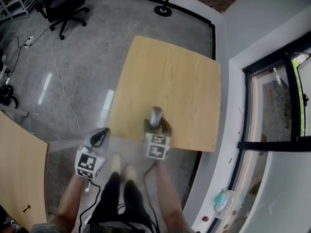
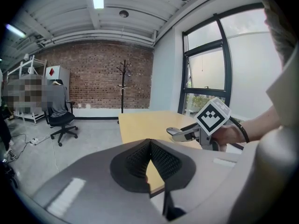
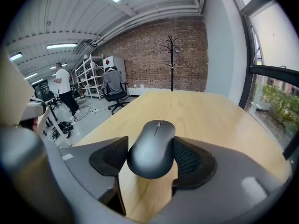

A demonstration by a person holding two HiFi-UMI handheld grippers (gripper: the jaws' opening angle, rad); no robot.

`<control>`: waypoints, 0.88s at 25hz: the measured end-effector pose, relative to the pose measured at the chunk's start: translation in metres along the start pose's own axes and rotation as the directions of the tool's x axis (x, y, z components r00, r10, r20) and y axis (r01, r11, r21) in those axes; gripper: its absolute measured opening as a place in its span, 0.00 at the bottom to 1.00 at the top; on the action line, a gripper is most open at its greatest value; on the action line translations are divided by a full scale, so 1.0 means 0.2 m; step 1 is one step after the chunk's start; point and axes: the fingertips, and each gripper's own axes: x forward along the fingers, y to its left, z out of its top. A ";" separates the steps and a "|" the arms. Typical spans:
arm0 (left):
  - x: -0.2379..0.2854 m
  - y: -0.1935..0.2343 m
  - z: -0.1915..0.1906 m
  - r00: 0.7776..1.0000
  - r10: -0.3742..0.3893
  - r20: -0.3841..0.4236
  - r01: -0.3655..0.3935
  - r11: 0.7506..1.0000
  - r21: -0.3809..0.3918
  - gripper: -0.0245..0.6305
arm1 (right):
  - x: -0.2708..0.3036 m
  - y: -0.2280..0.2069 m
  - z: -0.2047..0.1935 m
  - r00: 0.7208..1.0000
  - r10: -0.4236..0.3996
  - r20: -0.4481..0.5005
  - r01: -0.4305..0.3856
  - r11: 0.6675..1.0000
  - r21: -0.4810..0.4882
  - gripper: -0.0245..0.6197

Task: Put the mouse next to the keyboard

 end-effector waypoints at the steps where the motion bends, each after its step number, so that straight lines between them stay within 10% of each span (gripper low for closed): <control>1: 0.00 -0.01 0.00 1.000 -0.001 0.002 0.001 1.000 0.001 0.04 | -0.01 -0.01 0.01 1.000 -0.001 0.003 0.001 1.000 -0.002 0.53; 22: 0.13 -0.33 0.12 0.995 -0.100 0.012 0.099 0.994 0.045 0.04 | -0.28 -0.51 0.00 0.993 -0.116 0.013 0.116 0.992 0.058 0.53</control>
